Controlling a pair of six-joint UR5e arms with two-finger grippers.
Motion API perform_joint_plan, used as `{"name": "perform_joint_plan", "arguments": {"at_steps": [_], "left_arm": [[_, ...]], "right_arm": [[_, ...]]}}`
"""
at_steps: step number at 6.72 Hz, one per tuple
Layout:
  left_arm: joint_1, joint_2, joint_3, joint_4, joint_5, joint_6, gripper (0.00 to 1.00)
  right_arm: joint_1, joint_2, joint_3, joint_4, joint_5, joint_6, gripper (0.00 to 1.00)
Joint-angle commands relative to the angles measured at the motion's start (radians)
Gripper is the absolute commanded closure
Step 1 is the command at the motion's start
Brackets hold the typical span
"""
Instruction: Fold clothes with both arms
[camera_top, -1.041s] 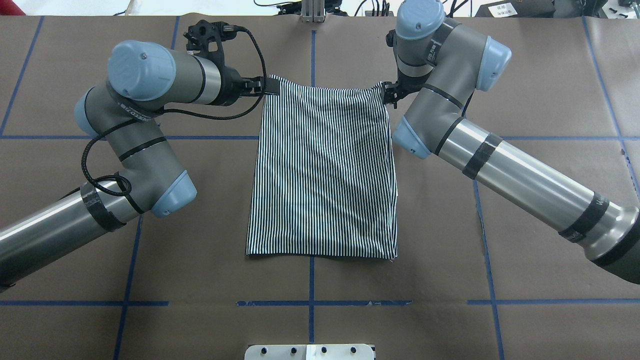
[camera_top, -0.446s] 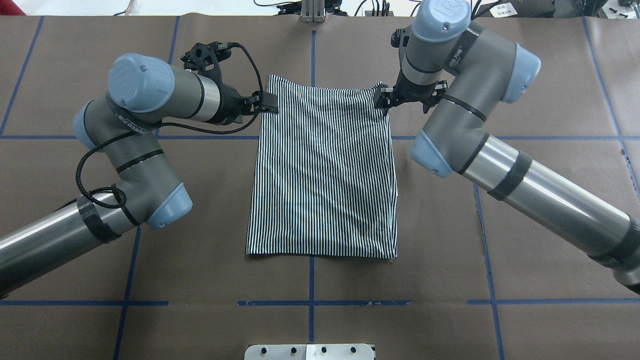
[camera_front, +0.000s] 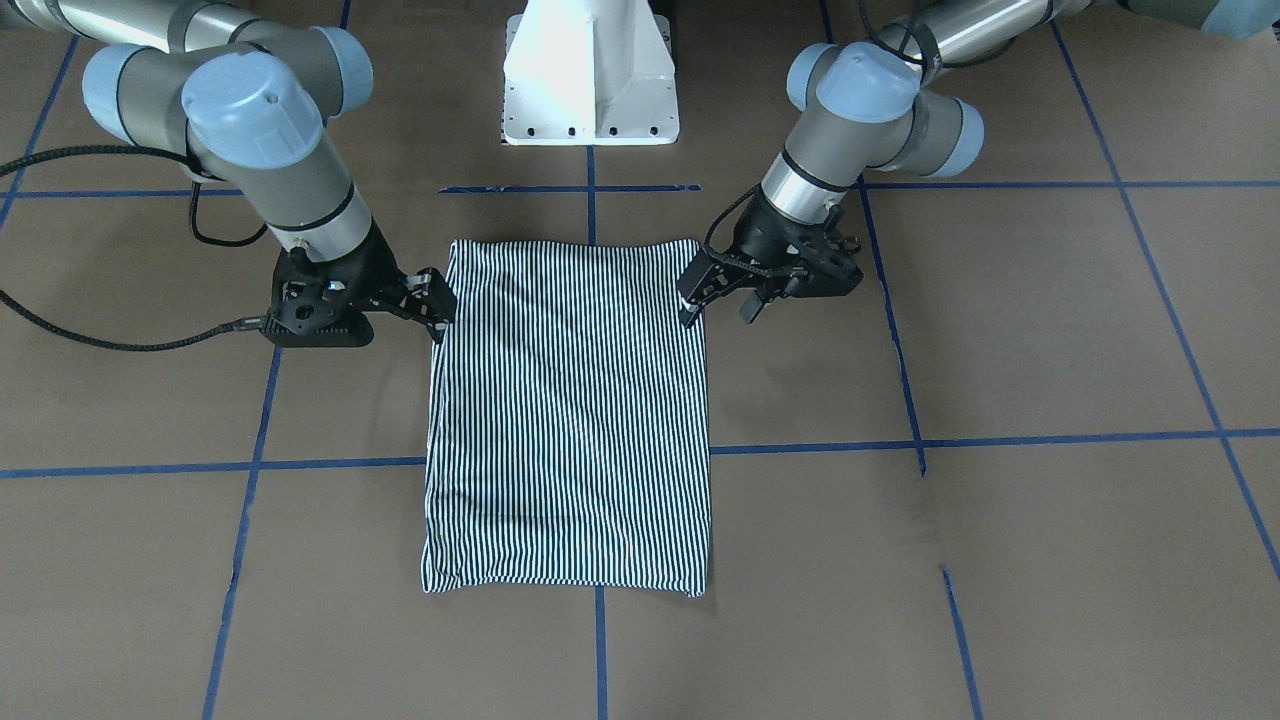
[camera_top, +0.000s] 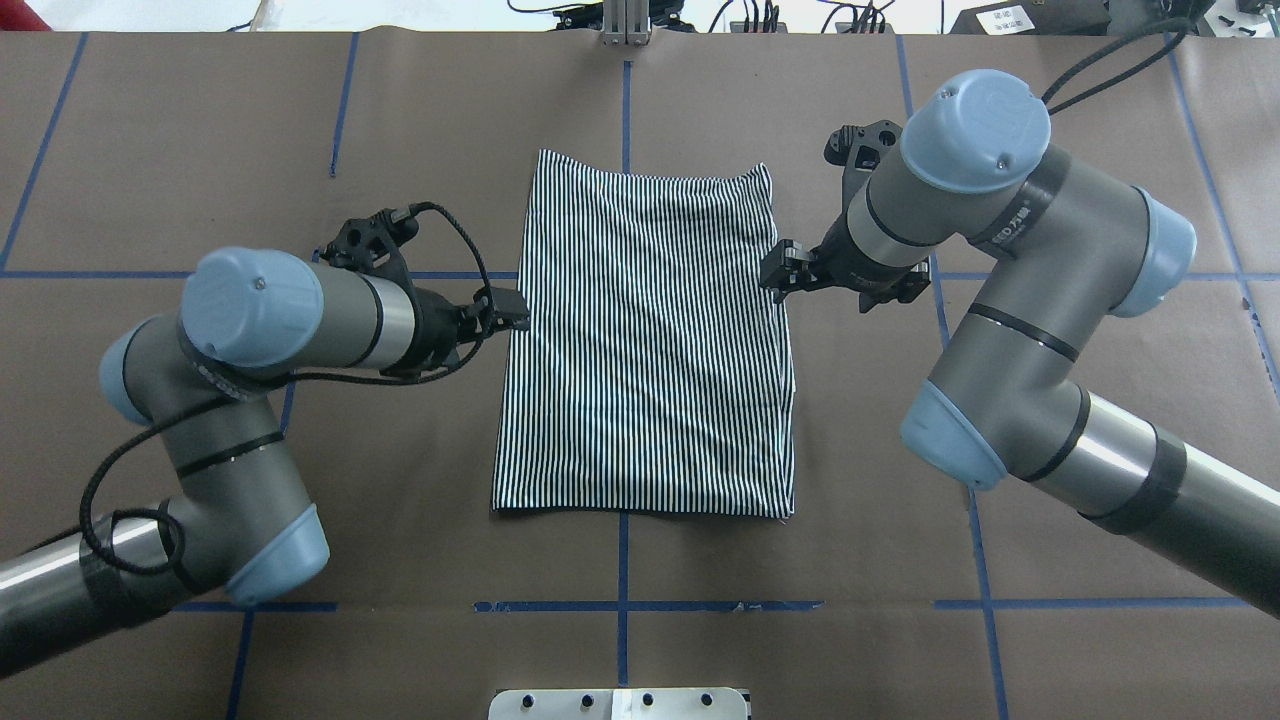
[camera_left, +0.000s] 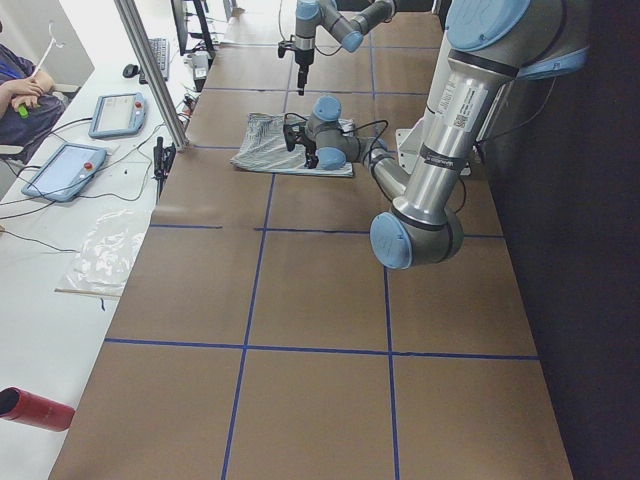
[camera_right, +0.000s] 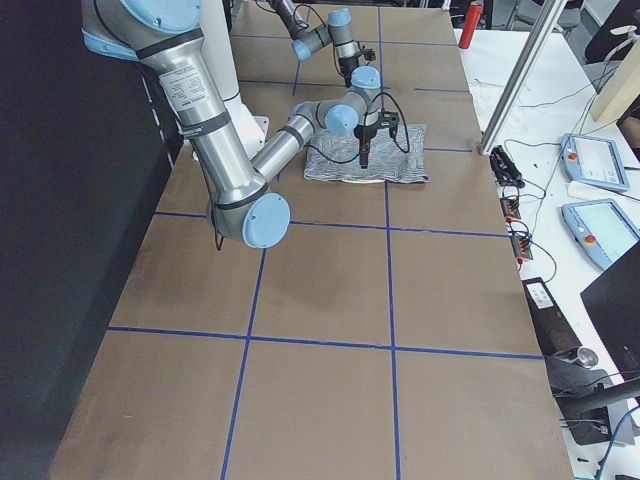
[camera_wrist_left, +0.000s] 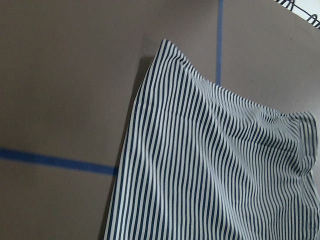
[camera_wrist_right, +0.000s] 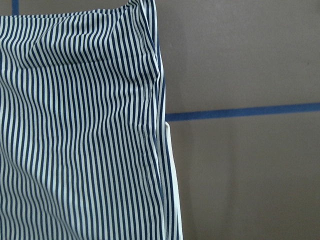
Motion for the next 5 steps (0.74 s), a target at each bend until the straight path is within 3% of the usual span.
{"name": "perform_joint_plan", "arguments": {"at_steps": [1, 5], "left_arm": [[0.173, -0.072, -0.097, 0.357, 0.146, -0.113, 0.00], [0.235, -0.077, -0.058, 0.447, 0.216, -0.139, 0.00]], "right_arm": [[-0.043, -0.038, 0.073, 0.002, -0.010, 0.082, 0.00], [-0.053, -0.037, 0.070, 0.004, -0.019, 0.081, 0.00]]}}
